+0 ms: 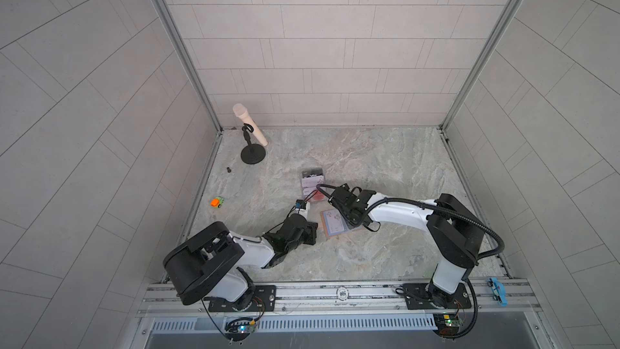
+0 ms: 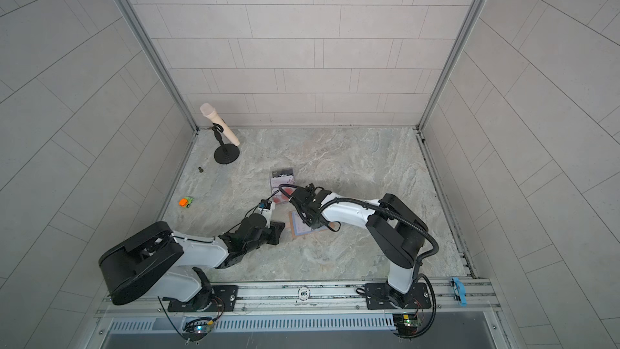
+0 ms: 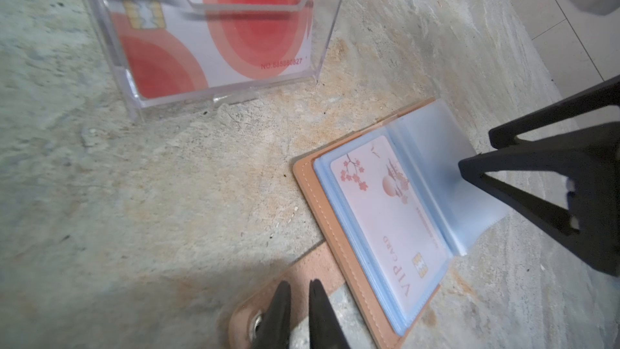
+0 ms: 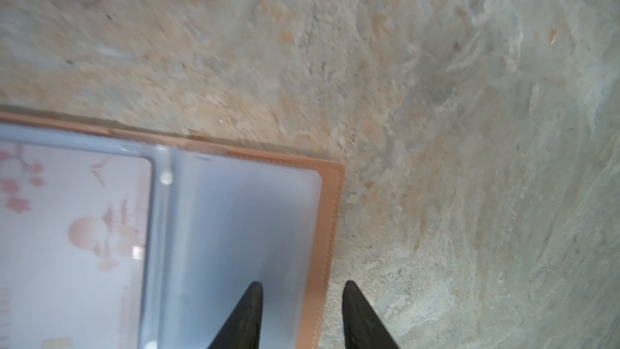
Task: Take the credit cards out of the card holder
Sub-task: Flip over the card slot in the card holder.
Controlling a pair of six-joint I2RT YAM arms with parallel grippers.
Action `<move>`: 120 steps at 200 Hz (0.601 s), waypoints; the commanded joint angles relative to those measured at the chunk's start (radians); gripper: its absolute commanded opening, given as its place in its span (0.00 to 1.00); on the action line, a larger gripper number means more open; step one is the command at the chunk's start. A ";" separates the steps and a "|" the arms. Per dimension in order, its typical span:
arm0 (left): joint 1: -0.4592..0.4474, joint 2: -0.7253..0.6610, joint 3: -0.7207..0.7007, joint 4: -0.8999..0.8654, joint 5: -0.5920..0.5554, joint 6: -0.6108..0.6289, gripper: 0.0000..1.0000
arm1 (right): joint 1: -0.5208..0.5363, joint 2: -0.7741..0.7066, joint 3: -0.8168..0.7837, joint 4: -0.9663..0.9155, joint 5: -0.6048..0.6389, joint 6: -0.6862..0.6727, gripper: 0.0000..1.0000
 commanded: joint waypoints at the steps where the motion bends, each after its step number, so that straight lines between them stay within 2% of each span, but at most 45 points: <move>1: -0.003 -0.013 -0.003 -0.134 0.012 0.019 0.17 | -0.014 -0.050 -0.033 -0.012 0.001 0.002 0.41; 42: -0.003 -0.082 0.025 -0.214 0.007 0.062 0.18 | -0.033 -0.131 -0.078 0.001 -0.055 -0.016 0.39; 83: -0.003 -0.153 0.088 -0.284 0.048 0.156 0.19 | -0.035 -0.227 -0.044 0.039 -0.280 -0.084 0.38; 120: -0.002 -0.146 0.150 -0.300 0.115 0.231 0.16 | -0.044 -0.189 0.002 0.099 -0.498 -0.097 0.39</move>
